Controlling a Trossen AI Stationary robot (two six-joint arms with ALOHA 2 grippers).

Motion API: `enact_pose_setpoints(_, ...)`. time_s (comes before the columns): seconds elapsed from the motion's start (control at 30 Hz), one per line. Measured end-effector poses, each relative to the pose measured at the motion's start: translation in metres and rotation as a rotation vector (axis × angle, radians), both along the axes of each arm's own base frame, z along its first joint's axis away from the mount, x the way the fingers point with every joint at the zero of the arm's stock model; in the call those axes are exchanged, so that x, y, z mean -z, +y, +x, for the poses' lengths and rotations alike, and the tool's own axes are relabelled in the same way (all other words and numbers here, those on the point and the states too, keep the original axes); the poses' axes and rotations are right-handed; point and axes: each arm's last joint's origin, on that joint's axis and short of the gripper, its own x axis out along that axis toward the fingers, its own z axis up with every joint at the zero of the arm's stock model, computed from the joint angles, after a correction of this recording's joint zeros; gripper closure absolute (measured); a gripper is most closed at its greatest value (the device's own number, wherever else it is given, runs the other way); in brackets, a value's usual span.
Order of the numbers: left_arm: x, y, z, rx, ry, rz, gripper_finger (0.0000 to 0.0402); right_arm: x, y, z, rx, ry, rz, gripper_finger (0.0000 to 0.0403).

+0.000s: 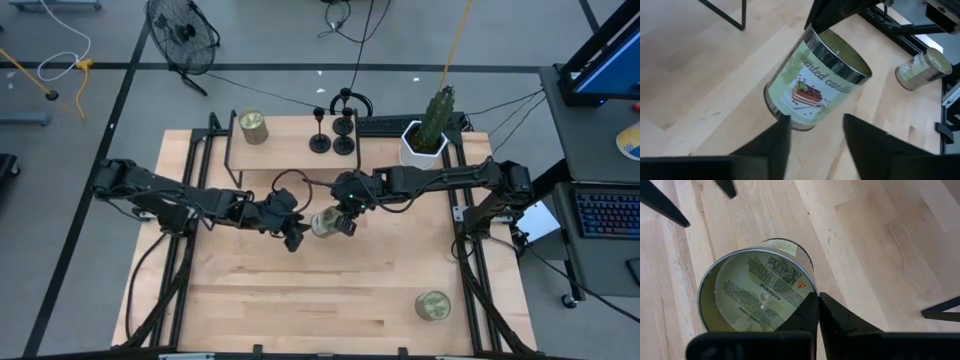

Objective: Pick & Place candle stick holders
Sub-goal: Put the top scented candle on the shelf

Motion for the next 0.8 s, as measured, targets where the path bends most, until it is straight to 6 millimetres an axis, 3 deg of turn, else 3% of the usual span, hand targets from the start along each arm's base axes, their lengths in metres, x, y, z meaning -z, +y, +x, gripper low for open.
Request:
enact_pose_setpoints(0.33, 0.001, 0.003, 0.001, 0.077, 0.022, 0.110, 0.0017, 0.000, 0.000, 0.000, 0.000, 0.000, -0.001, 0.0403)
enact_pose_setpoints(0.63, 0.029, 0.009, 0.017, 0.195, 0.124, 0.103, 0.0032, 0.000, 0.000, 0.000, 0.003, 0.000, 0.000, 0.0403)
enact_pose_setpoints(0.8, 0.040, 0.006, 0.028, 0.316, 0.108, 0.150, 0.0011, 0.000, 0.000, 0.000, 0.008, 0.001, 0.005, 0.0403)
